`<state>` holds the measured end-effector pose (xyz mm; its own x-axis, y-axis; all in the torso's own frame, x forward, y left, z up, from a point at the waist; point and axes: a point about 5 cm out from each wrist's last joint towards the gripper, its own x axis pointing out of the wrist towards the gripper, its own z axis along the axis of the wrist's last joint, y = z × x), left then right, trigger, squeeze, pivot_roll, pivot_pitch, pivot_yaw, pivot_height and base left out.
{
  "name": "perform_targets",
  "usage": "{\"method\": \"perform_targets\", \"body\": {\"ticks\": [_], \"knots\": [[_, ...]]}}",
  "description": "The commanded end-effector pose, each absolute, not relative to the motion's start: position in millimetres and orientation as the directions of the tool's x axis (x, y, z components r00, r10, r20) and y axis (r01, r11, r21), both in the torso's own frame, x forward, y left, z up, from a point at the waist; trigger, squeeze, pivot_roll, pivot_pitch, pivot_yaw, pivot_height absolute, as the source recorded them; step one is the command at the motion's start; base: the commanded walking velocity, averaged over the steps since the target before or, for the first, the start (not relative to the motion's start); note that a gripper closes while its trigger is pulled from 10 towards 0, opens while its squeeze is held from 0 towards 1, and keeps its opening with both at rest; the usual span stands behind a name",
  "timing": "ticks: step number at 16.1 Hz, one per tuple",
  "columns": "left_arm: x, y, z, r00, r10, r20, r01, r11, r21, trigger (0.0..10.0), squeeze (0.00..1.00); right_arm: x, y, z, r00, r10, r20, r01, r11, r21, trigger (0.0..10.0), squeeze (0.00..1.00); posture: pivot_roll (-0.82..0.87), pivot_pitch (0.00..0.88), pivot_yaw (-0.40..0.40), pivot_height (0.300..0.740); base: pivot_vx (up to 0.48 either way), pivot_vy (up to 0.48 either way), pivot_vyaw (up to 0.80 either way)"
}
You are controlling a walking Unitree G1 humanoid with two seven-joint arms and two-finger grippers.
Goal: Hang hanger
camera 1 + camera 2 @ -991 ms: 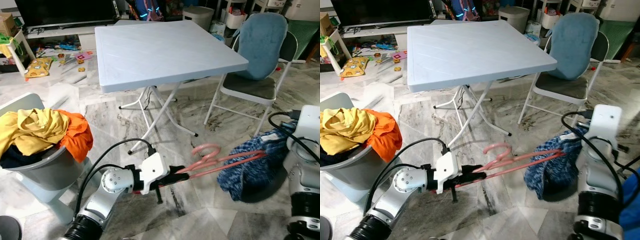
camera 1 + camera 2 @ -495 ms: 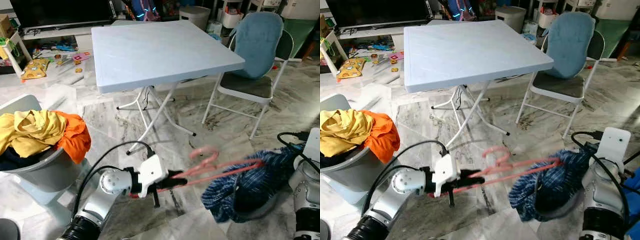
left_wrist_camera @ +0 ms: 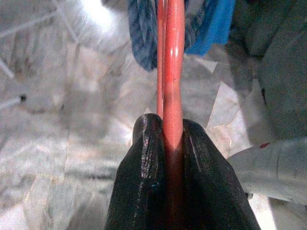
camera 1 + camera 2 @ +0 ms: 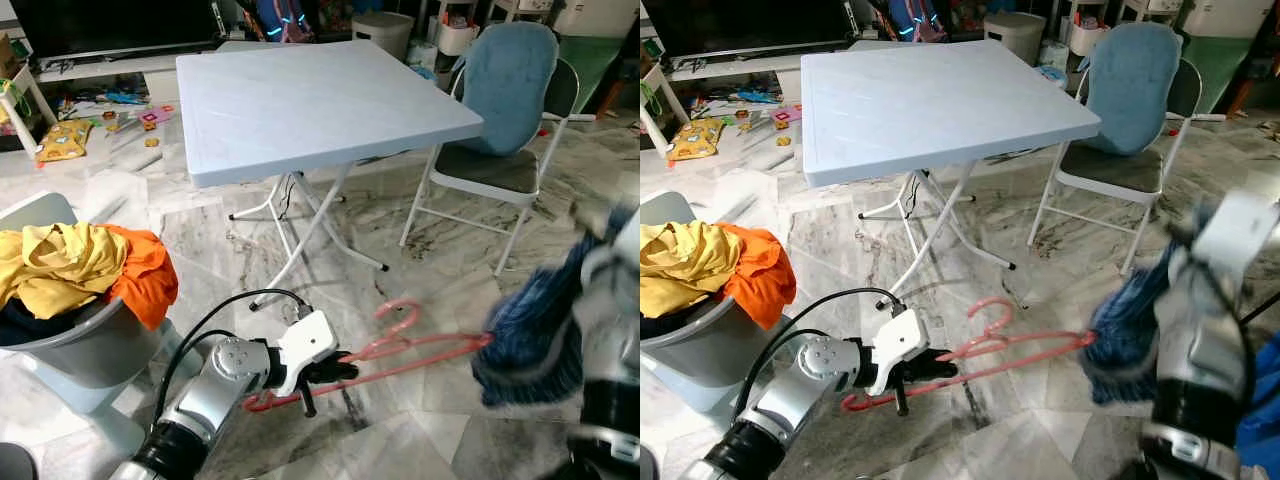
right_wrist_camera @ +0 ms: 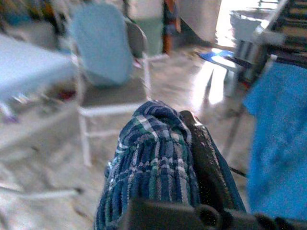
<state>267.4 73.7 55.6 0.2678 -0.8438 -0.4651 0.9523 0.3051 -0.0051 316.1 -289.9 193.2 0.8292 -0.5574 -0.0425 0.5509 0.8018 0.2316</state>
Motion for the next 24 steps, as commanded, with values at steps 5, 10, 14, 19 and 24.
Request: {"method": "perform_targets", "body": {"ticks": [5, 10, 14, 19, 24], "knots": [[290.9, 60.5, 89.2, 0.478, -0.844, -0.244, 0.876, 0.477, 0.067, 0.0, 0.0, 295.7, -303.3, 174.5, 0.798, -0.597, -0.084, 0.603, 0.794, 0.081, 0.0, 0.0, -0.01, 0.0, -0.023, 0.74, 0.0, 0.0, 0.0], [267.5, 62.8, 114.7, 0.348, -0.937, -0.02, 0.929, 0.348, -0.126, 0.0, 0.0, 255.0, -343.5, 145.7, 0.607, -0.789, -0.094, 0.788, 0.613, -0.058, 0.0, 0.0, 0.02, 0.0, -0.017, 0.74, 0.0, 0.0, 0.0], [277.5, 64.0, 123.7, 0.427, -0.904, -0.003, 0.897, 0.424, -0.123, 0.0, 0.0, 258.6, -328.5, 123.8, 0.609, -0.779, -0.149, 0.783, 0.62, -0.039, 0.0, 0.0, 0.03, 0.0, -0.006, 0.74, 0.0, 0.0, 0.0], [311.2, 94.5, 112.0, 0.834, -0.545, -0.089, 0.552, 0.821, 0.145, 10.0, 0.0, 246.2, -299.1, 112.2, 0.793, -0.591, -0.149, 0.589, 0.806, -0.059, 0.0, 0.0, 0.02, 0.0, -0.004, 0.74, 0.0, 0.0, 0.0], [313.1, 112.9, 98.0, 0.901, -0.408, -0.148, 0.428, 0.892, 0.145, 10.0, 0.0, 234.1, -263.7, 121.3, 0.93, -0.356, -0.093, 0.35, 0.934, -0.074, 0.0, 0.0, 0.02, 0.0, 0.015, 0.74, 0.0, 0.0, 0.0]]}}
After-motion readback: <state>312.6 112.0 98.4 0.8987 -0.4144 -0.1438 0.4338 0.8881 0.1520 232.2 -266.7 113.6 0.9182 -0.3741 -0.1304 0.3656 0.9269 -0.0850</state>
